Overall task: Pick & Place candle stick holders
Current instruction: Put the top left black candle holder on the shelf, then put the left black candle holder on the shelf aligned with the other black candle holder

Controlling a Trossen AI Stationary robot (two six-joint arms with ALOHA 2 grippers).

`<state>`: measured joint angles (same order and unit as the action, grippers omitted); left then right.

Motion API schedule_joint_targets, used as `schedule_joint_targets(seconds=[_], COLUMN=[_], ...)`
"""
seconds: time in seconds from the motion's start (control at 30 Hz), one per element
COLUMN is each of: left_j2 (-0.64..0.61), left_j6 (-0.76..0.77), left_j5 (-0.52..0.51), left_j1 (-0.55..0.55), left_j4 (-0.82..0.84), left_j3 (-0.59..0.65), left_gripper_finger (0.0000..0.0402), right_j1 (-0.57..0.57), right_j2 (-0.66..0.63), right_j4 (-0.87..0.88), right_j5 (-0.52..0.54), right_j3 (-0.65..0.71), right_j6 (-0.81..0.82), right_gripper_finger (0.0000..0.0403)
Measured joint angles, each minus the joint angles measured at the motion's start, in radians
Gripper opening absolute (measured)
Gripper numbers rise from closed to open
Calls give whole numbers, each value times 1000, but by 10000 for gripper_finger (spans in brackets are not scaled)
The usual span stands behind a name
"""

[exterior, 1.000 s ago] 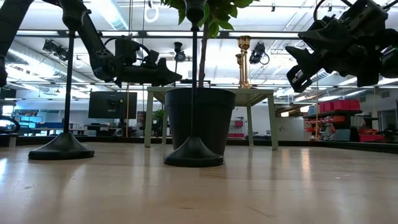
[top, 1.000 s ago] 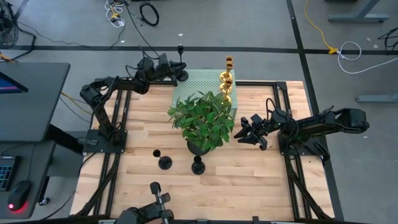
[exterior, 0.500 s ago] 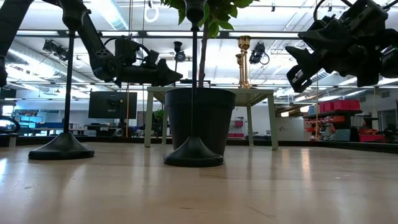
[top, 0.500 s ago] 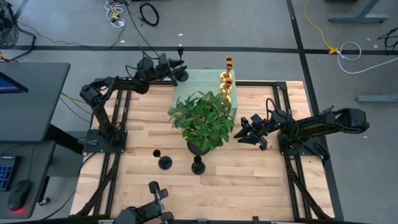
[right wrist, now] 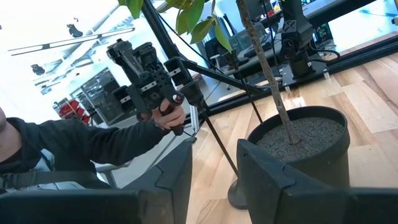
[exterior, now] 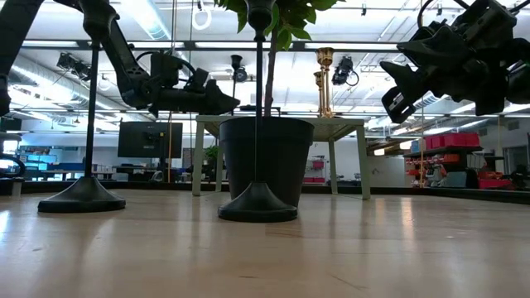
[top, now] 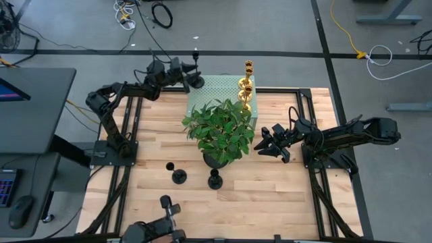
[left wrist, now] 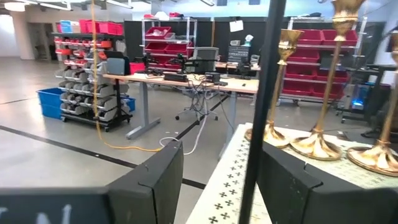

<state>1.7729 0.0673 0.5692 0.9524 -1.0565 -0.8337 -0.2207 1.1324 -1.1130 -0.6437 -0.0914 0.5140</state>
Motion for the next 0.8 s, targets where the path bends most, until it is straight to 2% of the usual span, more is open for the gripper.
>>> schedule_joint_targets(seconds=[0.5,0.63,0.8], left_j2=[-19,-64,-140], left_j6=[-2,-31,-101], left_j5=[62,63,51], left_j1=[0,6,16], left_j4=[13,82,252], left_j3=[0,6,6], left_gripper_finger=[193,193,193], right_j1=[0,0,0], right_j2=[0,0,0], right_j4=[0,0,0], right_j5=[0,0,0], right_j3=[0,0,0], right_j6=[-3,-3,-3], right_gripper_finger=[125,125,125])
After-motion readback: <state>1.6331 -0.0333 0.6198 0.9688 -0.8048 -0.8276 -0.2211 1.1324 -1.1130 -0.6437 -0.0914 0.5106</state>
